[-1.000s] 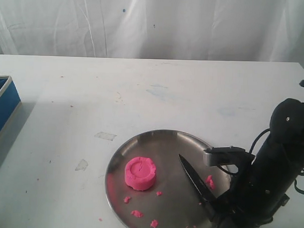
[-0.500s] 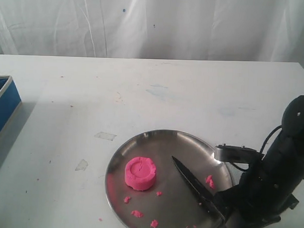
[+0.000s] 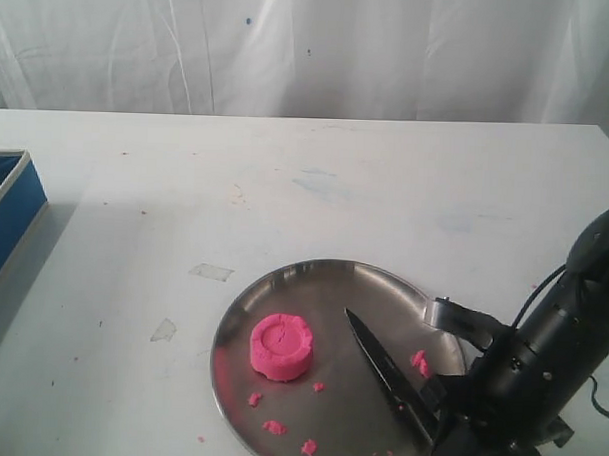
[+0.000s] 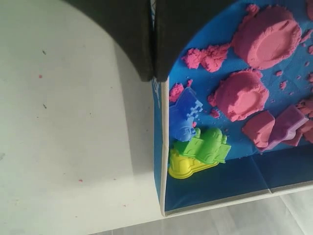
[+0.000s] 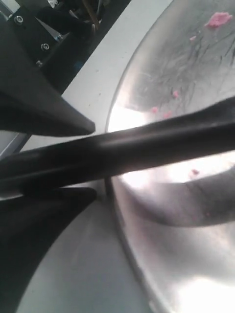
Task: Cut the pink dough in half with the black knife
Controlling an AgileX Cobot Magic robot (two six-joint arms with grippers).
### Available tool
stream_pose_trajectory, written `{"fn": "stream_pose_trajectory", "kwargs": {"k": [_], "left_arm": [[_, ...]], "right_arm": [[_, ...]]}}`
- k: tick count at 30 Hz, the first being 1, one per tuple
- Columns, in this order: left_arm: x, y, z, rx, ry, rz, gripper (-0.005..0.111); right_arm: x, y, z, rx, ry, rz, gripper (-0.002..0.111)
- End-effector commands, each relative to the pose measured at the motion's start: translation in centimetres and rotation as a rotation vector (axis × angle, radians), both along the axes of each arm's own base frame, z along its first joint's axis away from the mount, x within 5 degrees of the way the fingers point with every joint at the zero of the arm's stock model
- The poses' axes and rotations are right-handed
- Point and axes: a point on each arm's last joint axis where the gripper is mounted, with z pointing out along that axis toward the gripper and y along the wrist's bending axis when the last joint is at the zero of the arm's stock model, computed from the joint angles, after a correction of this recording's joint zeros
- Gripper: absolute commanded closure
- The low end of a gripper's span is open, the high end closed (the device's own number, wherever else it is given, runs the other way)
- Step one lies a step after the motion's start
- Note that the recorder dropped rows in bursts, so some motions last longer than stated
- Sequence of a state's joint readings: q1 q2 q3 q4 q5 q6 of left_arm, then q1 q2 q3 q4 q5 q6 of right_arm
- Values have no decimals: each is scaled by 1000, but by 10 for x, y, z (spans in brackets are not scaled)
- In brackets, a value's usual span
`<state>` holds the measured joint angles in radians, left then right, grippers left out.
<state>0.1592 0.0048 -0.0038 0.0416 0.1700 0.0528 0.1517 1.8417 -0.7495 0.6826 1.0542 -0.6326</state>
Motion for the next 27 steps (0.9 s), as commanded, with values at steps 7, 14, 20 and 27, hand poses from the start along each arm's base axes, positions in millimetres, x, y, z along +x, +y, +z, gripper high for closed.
{"fn": "stream_pose_trajectory", "kwargs": {"k": [7, 14, 20, 27], "left_arm": [[0, 0, -1, -11, -8, -2, 107], [0, 0, -1, -11, -8, -2, 107], [0, 0, -1, -11, -8, -2, 107], [0, 0, -1, -11, -8, -2, 107]], "right_arm": [[0, -1, 11, 25, -58, 30, 108], [-5, 6, 68, 149, -294, 6, 108], [-23, 15, 115, 216, -522, 59, 108], [-64, 20, 166, 227, -834, 190, 108]]}}
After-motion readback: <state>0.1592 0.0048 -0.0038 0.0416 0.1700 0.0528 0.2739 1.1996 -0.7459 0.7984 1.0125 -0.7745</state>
